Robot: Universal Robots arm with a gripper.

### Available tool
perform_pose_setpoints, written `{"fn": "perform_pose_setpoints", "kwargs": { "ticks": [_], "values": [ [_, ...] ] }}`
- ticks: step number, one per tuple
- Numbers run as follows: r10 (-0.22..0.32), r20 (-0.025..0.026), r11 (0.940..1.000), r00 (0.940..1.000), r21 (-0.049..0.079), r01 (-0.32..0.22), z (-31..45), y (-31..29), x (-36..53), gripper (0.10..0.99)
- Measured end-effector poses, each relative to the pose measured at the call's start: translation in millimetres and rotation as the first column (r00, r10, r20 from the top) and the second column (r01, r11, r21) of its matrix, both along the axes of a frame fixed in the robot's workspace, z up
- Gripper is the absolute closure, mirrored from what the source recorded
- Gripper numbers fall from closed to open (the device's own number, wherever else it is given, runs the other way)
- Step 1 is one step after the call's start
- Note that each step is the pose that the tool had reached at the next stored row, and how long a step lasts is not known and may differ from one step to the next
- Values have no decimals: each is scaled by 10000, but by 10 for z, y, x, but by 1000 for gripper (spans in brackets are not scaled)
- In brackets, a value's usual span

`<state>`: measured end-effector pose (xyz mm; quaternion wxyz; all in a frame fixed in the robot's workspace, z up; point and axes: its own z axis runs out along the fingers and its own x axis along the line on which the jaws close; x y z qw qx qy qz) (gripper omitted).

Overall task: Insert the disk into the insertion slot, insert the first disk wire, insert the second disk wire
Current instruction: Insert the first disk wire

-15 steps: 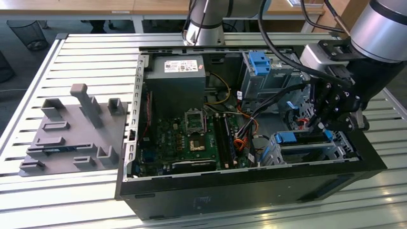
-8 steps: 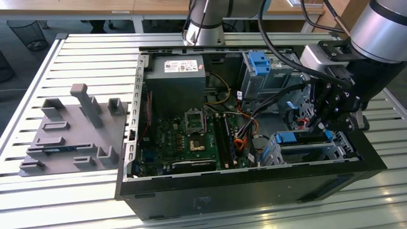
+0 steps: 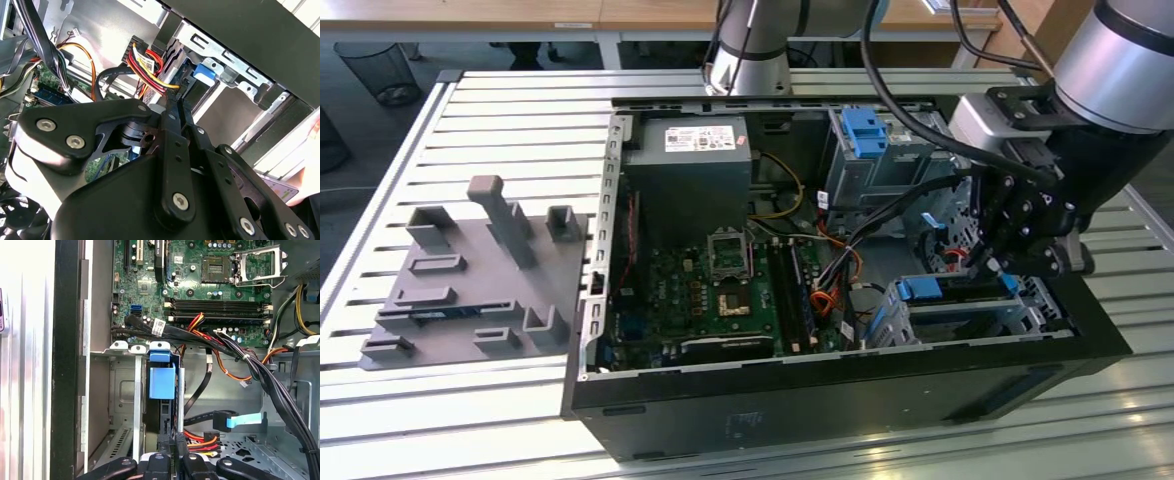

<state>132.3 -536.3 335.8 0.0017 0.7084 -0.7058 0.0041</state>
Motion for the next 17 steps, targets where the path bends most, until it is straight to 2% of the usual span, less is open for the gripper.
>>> {"fn": "perform_pose_setpoints", "kwargs": {
  "ticks": [17],
  "values": [
    [0, 0, 10000, 10000, -1, 0, -17, -12, 0, 925]
  ]
}}
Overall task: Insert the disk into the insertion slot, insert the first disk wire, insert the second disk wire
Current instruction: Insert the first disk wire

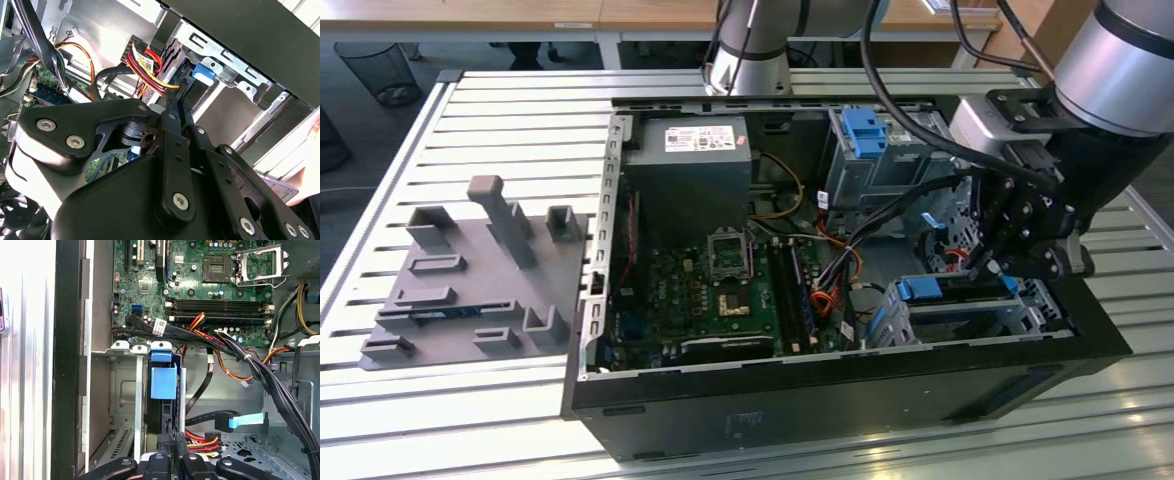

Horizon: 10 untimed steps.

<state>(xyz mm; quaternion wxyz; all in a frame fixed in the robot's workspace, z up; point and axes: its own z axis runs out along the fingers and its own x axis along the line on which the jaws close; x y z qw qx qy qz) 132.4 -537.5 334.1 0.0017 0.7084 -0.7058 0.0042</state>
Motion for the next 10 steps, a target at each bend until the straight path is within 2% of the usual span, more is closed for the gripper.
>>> {"fn": "perform_pose_setpoints", "kwargs": {
  "ticks": [10],
  "values": [
    [0, 0, 10000, 10000, 1, 0, -39, 0, 0, 925]
  ]
}}
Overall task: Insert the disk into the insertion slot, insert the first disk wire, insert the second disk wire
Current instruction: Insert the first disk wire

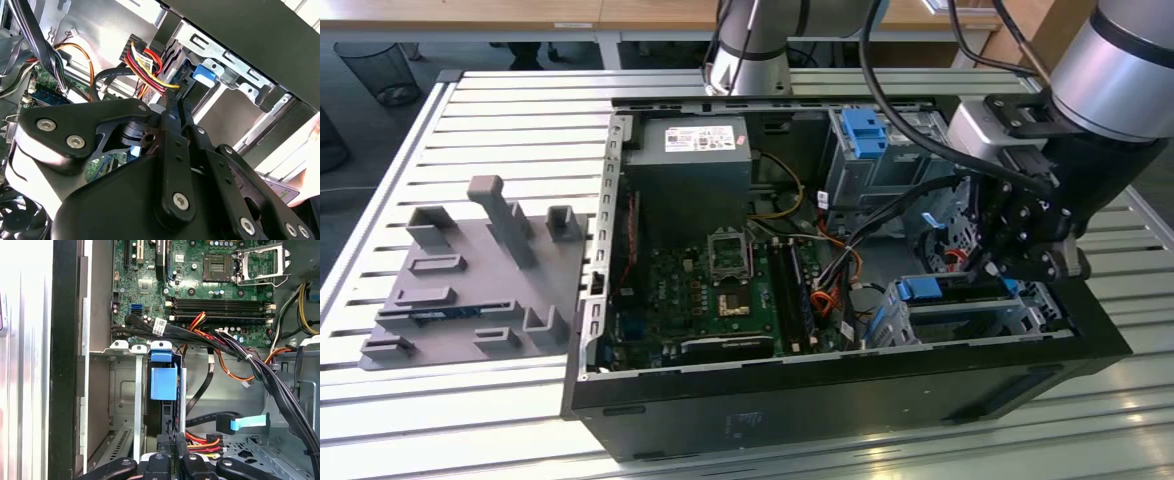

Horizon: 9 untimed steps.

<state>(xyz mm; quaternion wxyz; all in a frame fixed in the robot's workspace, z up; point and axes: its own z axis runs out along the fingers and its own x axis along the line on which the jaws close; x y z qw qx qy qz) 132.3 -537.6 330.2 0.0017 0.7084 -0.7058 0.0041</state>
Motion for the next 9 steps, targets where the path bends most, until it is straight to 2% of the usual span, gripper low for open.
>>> {"fn": "perform_pose_setpoints", "kwargs": {
  "ticks": [9],
  "values": [
    [0, 0, 10000, 10000, 5, 0, -13, 0, 0, 914]
  ]
}}
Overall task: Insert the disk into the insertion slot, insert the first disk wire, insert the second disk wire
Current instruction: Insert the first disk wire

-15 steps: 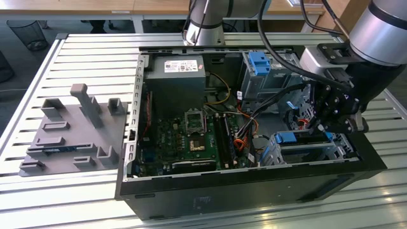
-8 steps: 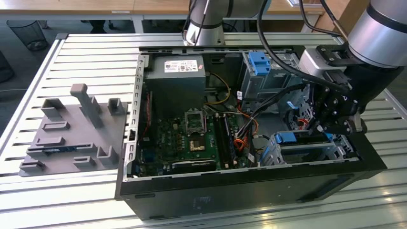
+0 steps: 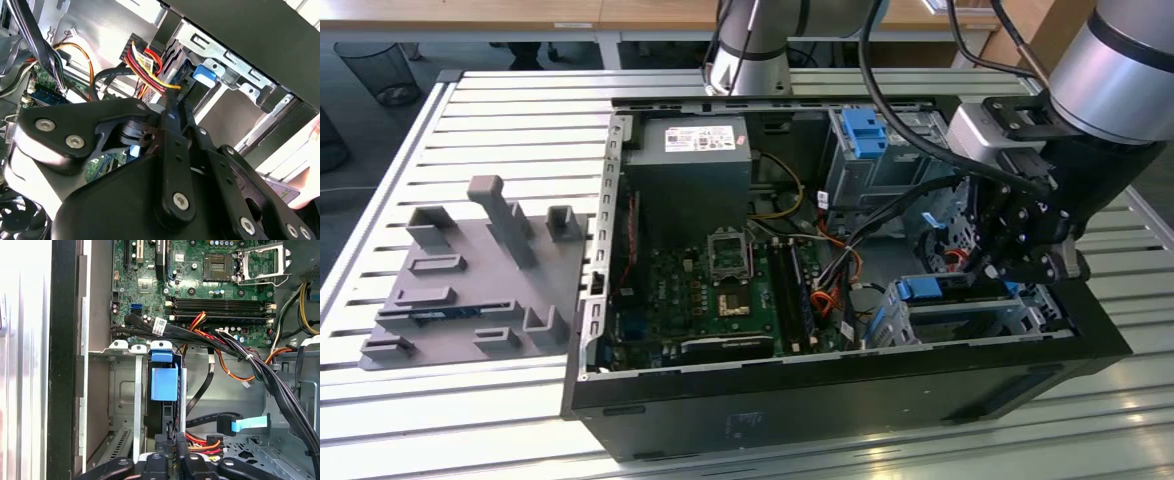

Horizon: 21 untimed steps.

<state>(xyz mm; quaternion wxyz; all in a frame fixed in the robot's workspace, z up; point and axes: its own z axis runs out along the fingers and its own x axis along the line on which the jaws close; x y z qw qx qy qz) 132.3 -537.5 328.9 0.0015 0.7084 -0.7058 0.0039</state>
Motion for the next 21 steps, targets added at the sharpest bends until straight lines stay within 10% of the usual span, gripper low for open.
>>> {"fn": "perform_pose_setpoints", "kwargs": {
  "ticks": [15, 21],
  "values": [
    [0, -2, 10000, 10000, -5, 0, 98, 0, 0, 851],
    [0, -6, 10000, 10000, -4, 0, 106, 0, 0, 980]
  ]
}}
